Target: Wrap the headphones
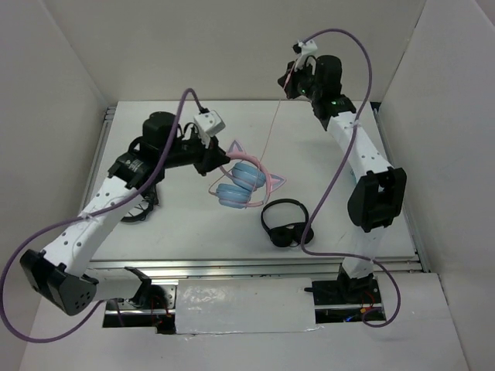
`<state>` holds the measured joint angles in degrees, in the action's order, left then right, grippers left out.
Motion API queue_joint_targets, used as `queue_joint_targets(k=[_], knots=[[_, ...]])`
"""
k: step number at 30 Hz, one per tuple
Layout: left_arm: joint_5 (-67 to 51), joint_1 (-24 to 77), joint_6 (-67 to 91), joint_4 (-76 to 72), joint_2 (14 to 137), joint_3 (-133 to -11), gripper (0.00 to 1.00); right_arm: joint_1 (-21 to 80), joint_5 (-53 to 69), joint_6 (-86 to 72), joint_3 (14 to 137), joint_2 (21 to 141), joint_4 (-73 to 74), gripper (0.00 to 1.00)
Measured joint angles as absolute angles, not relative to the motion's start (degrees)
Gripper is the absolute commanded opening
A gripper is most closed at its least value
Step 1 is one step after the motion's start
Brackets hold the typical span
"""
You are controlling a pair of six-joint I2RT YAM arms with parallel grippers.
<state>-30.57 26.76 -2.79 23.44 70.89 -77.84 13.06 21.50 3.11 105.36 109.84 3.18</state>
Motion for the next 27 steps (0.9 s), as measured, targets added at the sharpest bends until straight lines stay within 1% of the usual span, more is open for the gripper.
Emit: queue_joint_targets(k=[3, 7, 12, 16, 19, 21, 25, 27], knots=[[-20.6, 30.3, -4.2, 23.8, 75.0, -77.5, 0.0, 13.1, 18.9, 6.3, 107.6, 106.0, 8.6, 0.0], [-9.9, 32.6, -4.1, 24.6, 82.5, -77.6, 0.0, 14.0, 17.3, 9.1, 107.7, 101.6, 13.1, 0.0], [3.1, 32.3, 0.3, 28.3, 92.8, -81.3, 0.0, 17.2, 13.7, 11.1, 108.0, 98.6, 19.1, 0.0], [12.9, 30.4, 5.8, 32.3, 98.5, -87.9, 0.0, 20.9, 10.9, 11.3, 107.6, 96.4, 23.5, 0.0], [20.1, 28.8, 10.0, 34.9, 101.7, -94.4, 0.0, 24.0, 9.5, 11.0, 103.9, 92.5, 24.4, 0.0], [23.0, 27.6, 12.3, 34.7, 102.4, -96.6, 0.0, 26.4, 7.8, 10.5, 100.0, 89.0, 24.5, 0.0], [24.5, 24.3, 15.3, 34.8, 101.8, -97.3, 0.0, 30.5, 3.6, 7.8, 89.7, 80.1, 23.0, 0.0], [23.9, 22.2, 16.8, 34.9, 101.4, -97.5, 0.0, 30.6, 2.0, 6.1, 84.9, 76.4, 22.8, 0.0]])
